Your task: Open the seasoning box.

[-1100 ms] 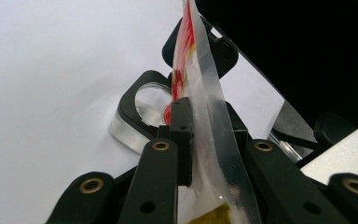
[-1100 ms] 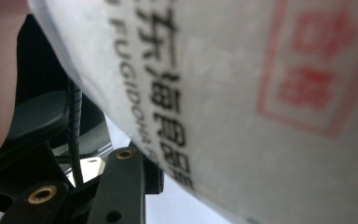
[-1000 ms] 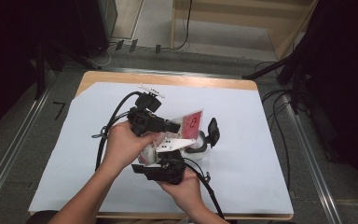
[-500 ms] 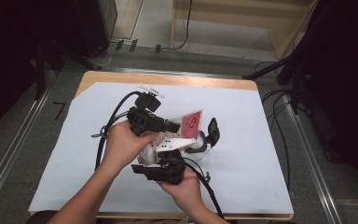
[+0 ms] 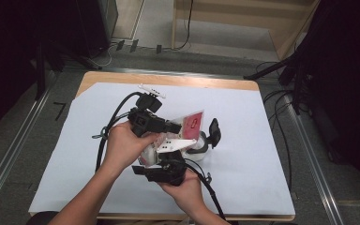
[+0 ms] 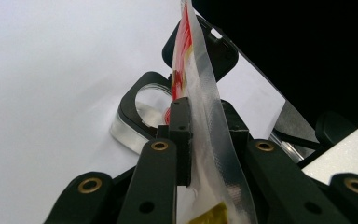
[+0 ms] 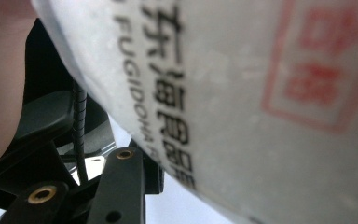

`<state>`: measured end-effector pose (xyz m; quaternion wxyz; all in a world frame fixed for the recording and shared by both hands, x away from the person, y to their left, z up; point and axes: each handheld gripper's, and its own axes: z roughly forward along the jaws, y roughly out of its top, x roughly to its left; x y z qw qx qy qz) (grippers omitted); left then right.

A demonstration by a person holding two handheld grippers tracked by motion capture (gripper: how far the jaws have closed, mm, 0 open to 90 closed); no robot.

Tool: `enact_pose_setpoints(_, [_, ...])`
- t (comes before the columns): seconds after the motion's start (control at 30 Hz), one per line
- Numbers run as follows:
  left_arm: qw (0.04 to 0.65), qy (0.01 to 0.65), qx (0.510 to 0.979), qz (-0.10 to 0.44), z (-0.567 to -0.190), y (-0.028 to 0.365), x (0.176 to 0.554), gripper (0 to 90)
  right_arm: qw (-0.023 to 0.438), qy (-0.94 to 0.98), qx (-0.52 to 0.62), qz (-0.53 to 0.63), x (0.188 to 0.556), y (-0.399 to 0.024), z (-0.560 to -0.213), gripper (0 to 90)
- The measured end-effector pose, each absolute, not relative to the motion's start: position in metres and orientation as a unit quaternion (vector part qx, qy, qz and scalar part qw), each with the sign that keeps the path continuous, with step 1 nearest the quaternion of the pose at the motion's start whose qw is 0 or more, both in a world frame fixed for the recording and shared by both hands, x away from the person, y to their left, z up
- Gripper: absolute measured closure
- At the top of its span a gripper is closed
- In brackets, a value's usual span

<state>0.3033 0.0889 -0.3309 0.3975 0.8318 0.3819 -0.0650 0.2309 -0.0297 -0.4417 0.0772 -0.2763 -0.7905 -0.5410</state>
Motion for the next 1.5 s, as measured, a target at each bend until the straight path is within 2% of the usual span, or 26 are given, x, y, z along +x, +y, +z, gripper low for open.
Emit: enact_pose_setpoints(1.5, [0.396,0.374,0.836,-0.058,-0.3301,0.0868,0.3013,79.1,0.080,-0.790,-0.274,-0.542,0.2303,-0.0291,-0.4411,61.5])
